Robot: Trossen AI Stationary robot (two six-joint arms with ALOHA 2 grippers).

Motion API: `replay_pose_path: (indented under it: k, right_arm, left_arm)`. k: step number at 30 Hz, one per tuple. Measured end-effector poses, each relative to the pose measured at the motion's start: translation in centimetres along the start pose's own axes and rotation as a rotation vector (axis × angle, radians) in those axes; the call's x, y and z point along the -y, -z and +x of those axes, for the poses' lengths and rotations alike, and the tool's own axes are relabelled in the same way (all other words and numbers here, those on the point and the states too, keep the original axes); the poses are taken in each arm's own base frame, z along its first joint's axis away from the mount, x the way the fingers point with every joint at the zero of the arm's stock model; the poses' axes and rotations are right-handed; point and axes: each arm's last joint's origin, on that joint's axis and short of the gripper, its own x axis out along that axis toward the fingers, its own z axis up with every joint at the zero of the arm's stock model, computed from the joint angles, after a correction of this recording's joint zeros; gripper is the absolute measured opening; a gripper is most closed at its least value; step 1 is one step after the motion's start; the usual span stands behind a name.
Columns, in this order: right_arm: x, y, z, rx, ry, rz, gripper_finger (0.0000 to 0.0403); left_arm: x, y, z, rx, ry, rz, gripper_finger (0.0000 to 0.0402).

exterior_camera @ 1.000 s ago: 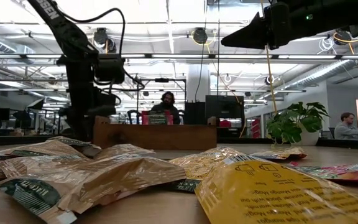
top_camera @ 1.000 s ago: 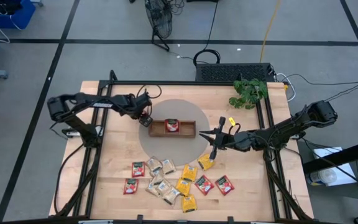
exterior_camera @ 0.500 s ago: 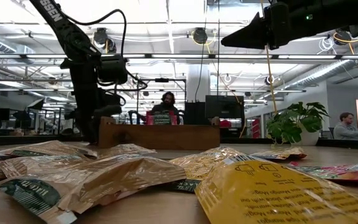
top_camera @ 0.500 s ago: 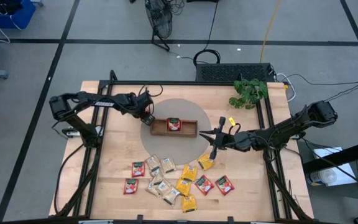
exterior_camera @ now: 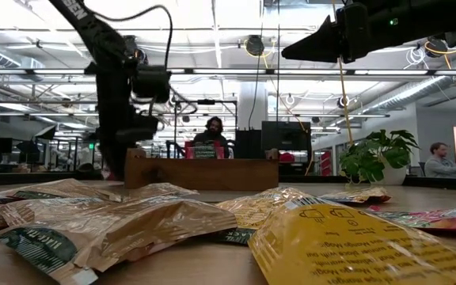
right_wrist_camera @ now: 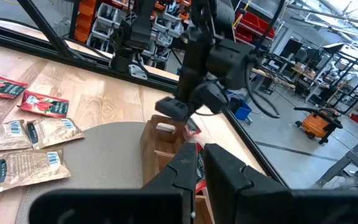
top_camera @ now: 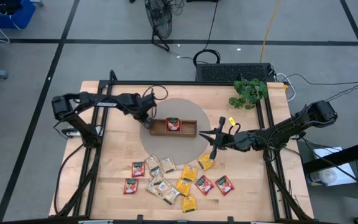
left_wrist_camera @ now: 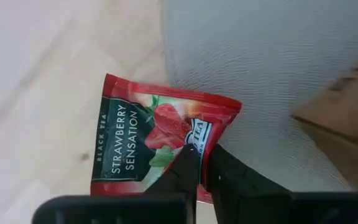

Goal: Pick & Place Tea
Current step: Put the red tea bag into the wooden organizer

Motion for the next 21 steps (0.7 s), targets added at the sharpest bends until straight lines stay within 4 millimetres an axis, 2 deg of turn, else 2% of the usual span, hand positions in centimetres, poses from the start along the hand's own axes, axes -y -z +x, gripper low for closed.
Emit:
replay_pose_path:
  k: [5,9,13,17,21]
  right_arm:
    - [0.0,0.0,0.0,0.0,0.0,0.0,0.0018]
    - [0.0,0.1,0.0,-0.01,-0.002,0.016,0.0018]
    - [0.0,0.5,0.1,-0.043,-0.003,0.034,0.0018]
    - [0.4,0.8,0.3,-0.066,0.013,0.082,0.0018]
    - [1.2,1.5,0.7,-0.079,0.029,0.184,0.0018]
  left_arm:
    - [1.3,-0.5,-2.4,0.012,-0.13,0.09,0.0015]
    - [3.5,-0.7,-4.5,0.069,-0.213,0.252,0.0014]
    - [7.7,0.4,-6.6,0.204,-0.319,0.592,0.0014]
    - [12.3,2.9,-8.0,0.368,-0.44,0.993,0.0014]
    - [16.0,5.0,-9.7,0.597,-0.517,1.123,0.0019]
